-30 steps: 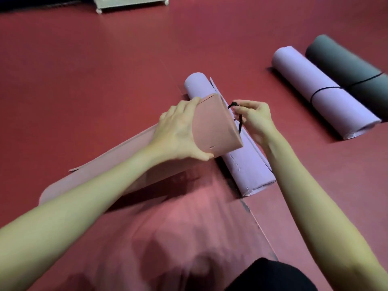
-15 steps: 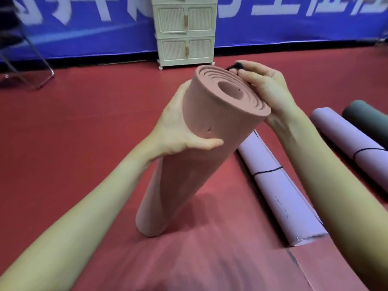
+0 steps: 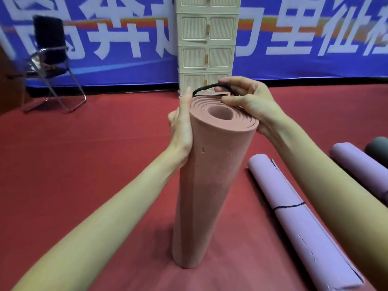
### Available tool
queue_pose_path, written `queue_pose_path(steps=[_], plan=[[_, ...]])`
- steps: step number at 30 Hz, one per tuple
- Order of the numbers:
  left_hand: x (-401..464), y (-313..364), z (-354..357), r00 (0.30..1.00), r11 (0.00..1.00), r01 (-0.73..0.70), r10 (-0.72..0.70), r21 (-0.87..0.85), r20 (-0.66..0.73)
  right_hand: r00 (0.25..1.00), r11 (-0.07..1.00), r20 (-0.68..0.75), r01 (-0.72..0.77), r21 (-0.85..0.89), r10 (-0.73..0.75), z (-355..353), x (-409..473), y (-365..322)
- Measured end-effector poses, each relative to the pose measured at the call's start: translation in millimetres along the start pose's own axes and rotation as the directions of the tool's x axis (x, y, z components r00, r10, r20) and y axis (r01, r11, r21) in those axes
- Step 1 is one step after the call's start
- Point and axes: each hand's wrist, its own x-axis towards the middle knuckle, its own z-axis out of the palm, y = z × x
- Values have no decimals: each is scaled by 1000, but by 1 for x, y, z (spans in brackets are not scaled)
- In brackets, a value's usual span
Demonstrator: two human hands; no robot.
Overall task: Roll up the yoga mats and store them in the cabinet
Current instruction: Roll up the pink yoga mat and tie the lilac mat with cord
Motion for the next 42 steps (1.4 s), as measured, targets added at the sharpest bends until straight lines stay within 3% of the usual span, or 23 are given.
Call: queue_pose_path(steps=[1, 3, 6, 8, 10, 13, 16, 19, 21, 23, 25, 29, 31, 33, 36, 39, 42], plan=[[9, -6, -6, 993, 998, -28, 34, 47, -117, 1000, 1000, -13, 13, 21, -13, 5, 2, 1], [24, -13, -13, 977, 992, -79, 97, 102, -188, 999, 995, -39, 20, 93, -17, 13, 4, 3], [14, -1, -10, 993, 992, -29, 14, -120, -120, 999, 988, -47, 29, 154, -22, 23, 5, 5], [15, -2, -13, 988, 982, -38, 10, -184, -152, 997, 987, -64, 56, 147, -47, 29, 6, 5], [17, -5, -18, 967, 989, -133, 115, -67, -229, 988, 990, -120, 103, 94, -92, 33, 8, 6], [14, 2, -21, 884, 936, -284, 339, 206, -321, 922, 980, -341, 143, -142, -184, 36, 14, 13], [8, 4, -21, 816, 882, -409, 469, 235, -338, 849, 951, -475, 93, -294, -230, 35, 20, 22], [4, 7, -25, 744, 803, -488, 587, 341, -317, 876, 958, -443, 69, -279, -192, 35, 12, 15], [2, 7, -27, 711, 769, -508, 629, 389, -314, 953, 983, -286, 52, -174, -101, 30, -2, 5], [2, 8, -29, 726, 789, -478, 602, 385, -333, 999, 999, -15, 39, 1, -39, 20, -18, 1], [5, 7, -33, 750, 817, -438, 562, 376, -349, 990, 998, 135, 34, -46, -28, 14, -27, 4], [8, 9, -38, 798, 852, -363, 493, 378, -346, 985, 955, 121, 147, -259, -119, 19, -24, 7], [7, 15, -39, 788, 847, -381, 507, 370, -348, 968, 922, 200, 213, -323, -154, 21, -23, 3], [4, 22, -41, 770, 834, -421, 536, 357, -345, 955, 902, 253, 242, -359, -155, 24, -22, 1], [-2, 27, -42, 771, 830, -439, 544, 344, -330, 961, 894, 189, 260, -364, -203, 29, -22, 6], [-7, 28, -41, 829, 898, -375, 437, 233, -349, 951, 891, 166, 304, -337, -262, 32, -24, 10], [-15, 39, -43, 915, 952, -286, 306, 111, -263, 911, 790, 47, 380, -481, -409, 37, -29, 20]])
